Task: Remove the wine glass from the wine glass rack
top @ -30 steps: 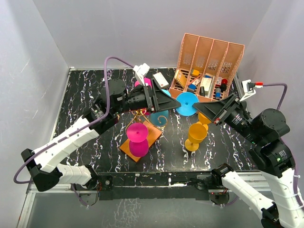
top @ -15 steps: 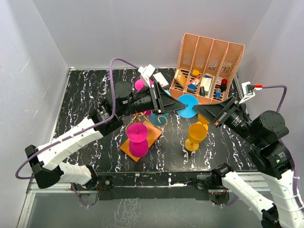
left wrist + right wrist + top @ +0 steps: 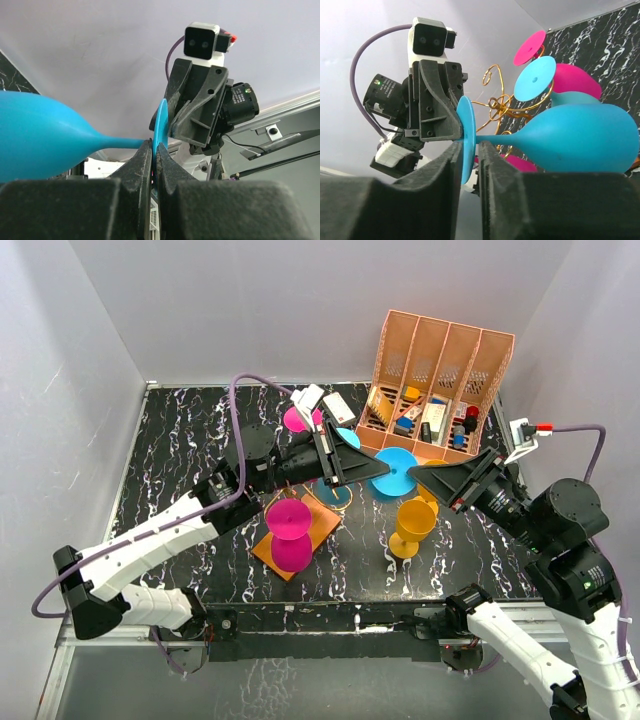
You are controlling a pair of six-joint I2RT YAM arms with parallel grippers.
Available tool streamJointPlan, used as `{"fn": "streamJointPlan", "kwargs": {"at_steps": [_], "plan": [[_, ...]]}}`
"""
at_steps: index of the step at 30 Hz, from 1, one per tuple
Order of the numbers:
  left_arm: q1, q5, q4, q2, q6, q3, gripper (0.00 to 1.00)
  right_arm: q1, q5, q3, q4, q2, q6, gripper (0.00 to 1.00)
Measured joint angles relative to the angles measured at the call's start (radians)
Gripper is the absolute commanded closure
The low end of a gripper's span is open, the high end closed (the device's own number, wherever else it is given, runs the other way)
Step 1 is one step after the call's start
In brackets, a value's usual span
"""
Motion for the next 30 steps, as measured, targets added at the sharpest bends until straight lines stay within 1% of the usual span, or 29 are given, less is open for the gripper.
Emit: {"fn": "streamJointPlan", "kwargs": {"at_steps": [2,5,6,11,15,19,24,30], "plan": [[0.000,-0.006,-0.003,-0.012,-0.006,-0.016,1.00,0.000,0.003,-0.001,-0.001,-0.001,-0.008,0.54],[0.000,-0.014,-0.008,-0.033,-0.012,-0.034,1.00,0.000,0.011,-0.001,-0.001,-0.010,-0.015,0.40],[0.000,-0.018,-0.005,-0.042,-0.015,-0.040,1.00,0.000,0.016,-0.001,-0.002,-0.015,-0.018,0.36],[0.000,-0.019,0.023,-0.084,-0.040,-0.071,1.00,0.000,0.048,0.001,-0.012,-0.040,-0.041,0.25],[0.000,-0.020,0.047,-0.099,-0.056,-0.094,1.00,0.000,0.084,0.030,-0.068,-0.043,-0.066,0.14],[0.000,-0.021,0.076,-0.135,-0.076,-0.138,1.00,0.000,0.133,0.067,-0.130,-0.055,-0.098,0.10],[0.000,-0.021,0.126,-0.197,-0.104,-0.199,1.00,0.000,0.190,0.093,-0.188,-0.098,-0.117,0.09],[0.000,-0.015,0.226,-0.245,-0.153,-0.229,1.00,0.000,0.208,0.068,-0.206,-0.152,-0.093,0.09]]}}
